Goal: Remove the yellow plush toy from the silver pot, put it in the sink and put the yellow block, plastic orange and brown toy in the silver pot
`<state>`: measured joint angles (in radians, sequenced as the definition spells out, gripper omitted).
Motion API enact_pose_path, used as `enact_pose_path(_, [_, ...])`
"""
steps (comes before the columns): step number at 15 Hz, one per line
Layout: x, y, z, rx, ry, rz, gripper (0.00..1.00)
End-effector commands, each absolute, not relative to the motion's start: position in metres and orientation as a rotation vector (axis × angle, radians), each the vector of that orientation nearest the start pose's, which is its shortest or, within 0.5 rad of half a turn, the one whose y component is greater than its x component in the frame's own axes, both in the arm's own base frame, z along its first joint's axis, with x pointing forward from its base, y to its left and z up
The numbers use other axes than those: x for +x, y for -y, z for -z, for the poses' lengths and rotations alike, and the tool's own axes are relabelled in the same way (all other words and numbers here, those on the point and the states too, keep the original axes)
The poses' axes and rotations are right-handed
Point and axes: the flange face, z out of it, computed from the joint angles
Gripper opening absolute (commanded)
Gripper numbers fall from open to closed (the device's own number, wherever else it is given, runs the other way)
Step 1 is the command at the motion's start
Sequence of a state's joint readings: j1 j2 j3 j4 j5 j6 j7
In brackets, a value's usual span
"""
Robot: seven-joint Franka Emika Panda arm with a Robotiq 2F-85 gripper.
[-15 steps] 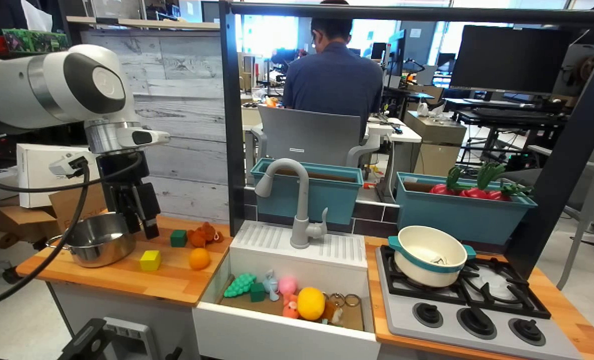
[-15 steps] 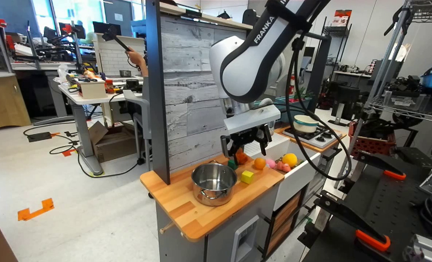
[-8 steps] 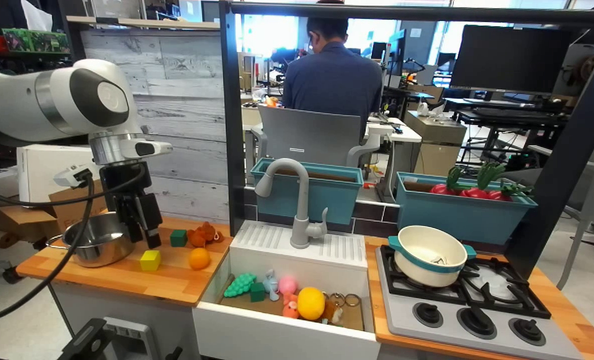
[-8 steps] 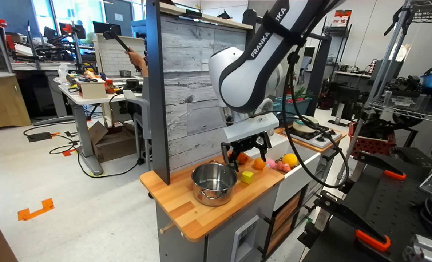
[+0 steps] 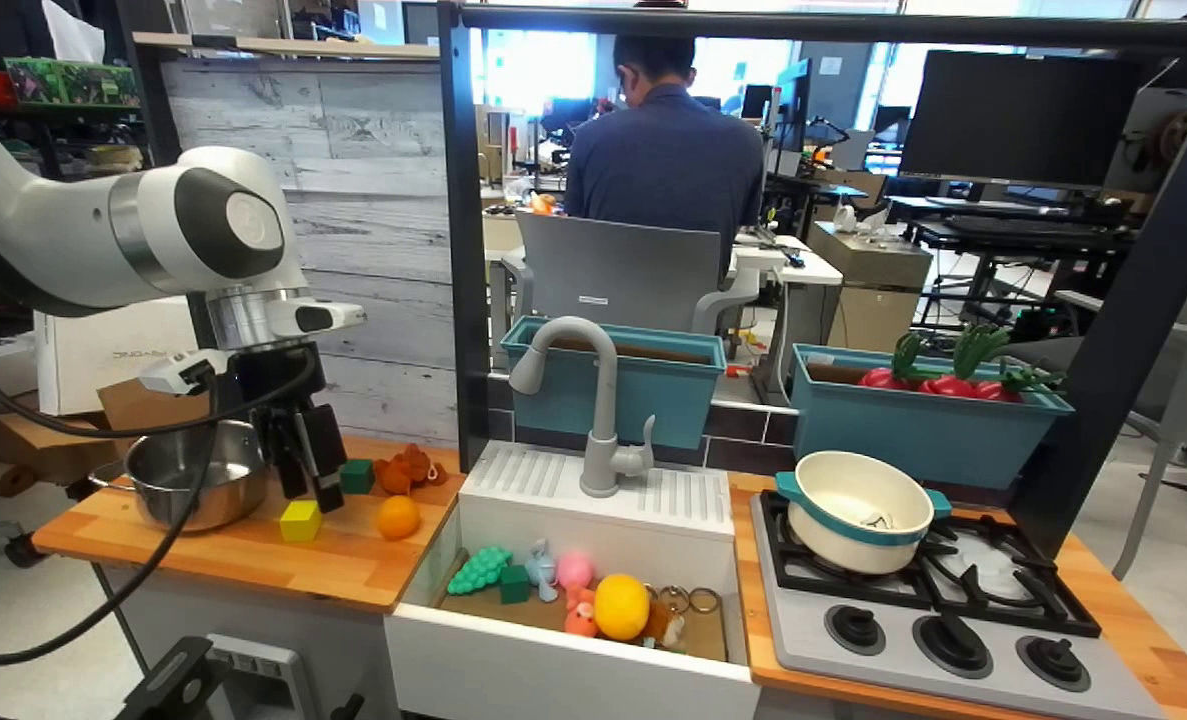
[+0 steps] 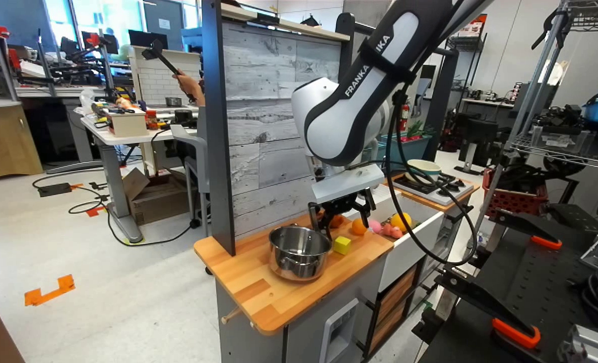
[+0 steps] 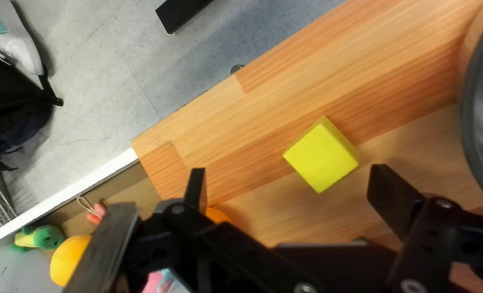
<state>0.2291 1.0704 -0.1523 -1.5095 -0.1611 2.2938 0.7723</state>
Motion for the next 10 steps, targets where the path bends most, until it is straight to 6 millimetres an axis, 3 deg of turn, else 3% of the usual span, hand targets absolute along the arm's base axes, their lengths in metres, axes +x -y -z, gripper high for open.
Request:
enact_pose_path(1, [0.6499, -0.0579, 0.0009, -3.383, -0.856, -0.299, 0.74])
enact_pose_path(8, [0.6487, -0.0623, 0.0083, -3.397, -0.843, -0.299, 0.2])
enact_pose_path(10, [0.6512, -0.0625, 0.005, -3.401, -0.847, -0.286, 0.14])
